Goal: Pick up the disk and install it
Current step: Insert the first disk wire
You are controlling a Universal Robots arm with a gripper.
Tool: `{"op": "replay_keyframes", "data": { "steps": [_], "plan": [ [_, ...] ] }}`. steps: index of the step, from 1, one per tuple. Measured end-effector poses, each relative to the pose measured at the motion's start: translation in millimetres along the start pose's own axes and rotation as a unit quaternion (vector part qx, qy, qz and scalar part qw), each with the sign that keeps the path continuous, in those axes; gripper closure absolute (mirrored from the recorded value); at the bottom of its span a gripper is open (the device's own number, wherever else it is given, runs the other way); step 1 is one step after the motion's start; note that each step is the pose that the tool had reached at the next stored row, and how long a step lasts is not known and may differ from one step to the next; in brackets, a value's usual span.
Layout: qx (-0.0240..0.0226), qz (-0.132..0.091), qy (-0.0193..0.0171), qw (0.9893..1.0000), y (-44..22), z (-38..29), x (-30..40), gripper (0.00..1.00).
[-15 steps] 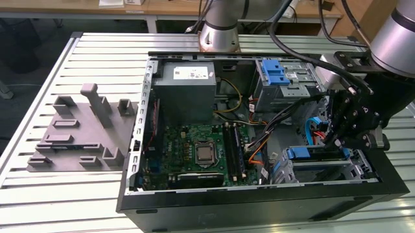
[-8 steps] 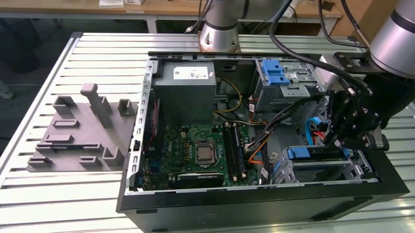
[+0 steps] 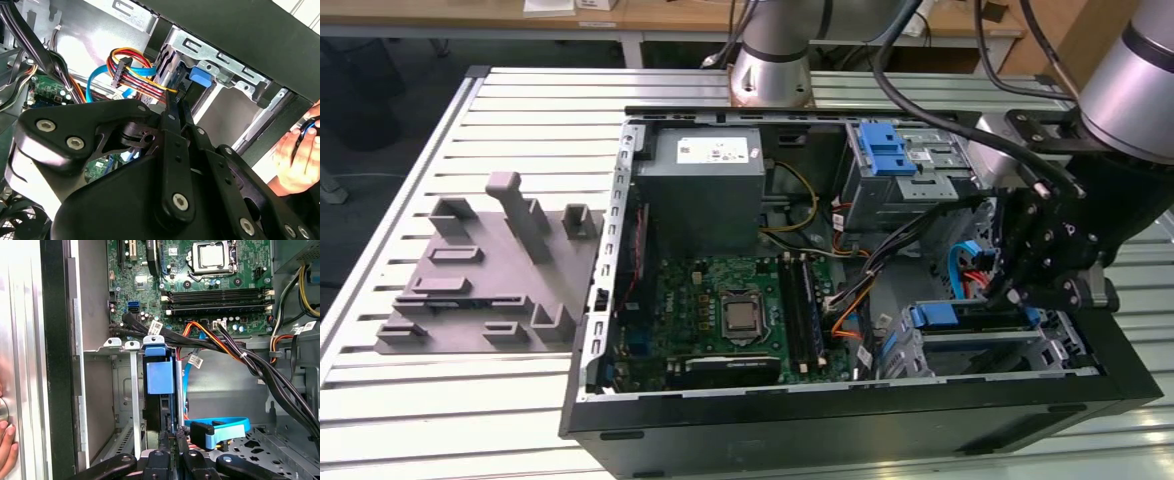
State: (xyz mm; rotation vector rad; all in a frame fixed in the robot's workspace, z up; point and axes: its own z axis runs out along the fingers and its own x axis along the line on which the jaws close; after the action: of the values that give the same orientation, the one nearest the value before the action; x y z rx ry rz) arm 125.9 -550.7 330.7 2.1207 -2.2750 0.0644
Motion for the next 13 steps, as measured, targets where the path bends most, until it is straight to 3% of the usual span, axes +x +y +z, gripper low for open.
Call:
{"op": "replay_keyframes", "data": {
  "steps": [13],
  "plan": [
    [-0.0002, 0.000, -0.0003, 1.0000, 0.0, 2.3, -0.1, 0.83]
  ]
}}
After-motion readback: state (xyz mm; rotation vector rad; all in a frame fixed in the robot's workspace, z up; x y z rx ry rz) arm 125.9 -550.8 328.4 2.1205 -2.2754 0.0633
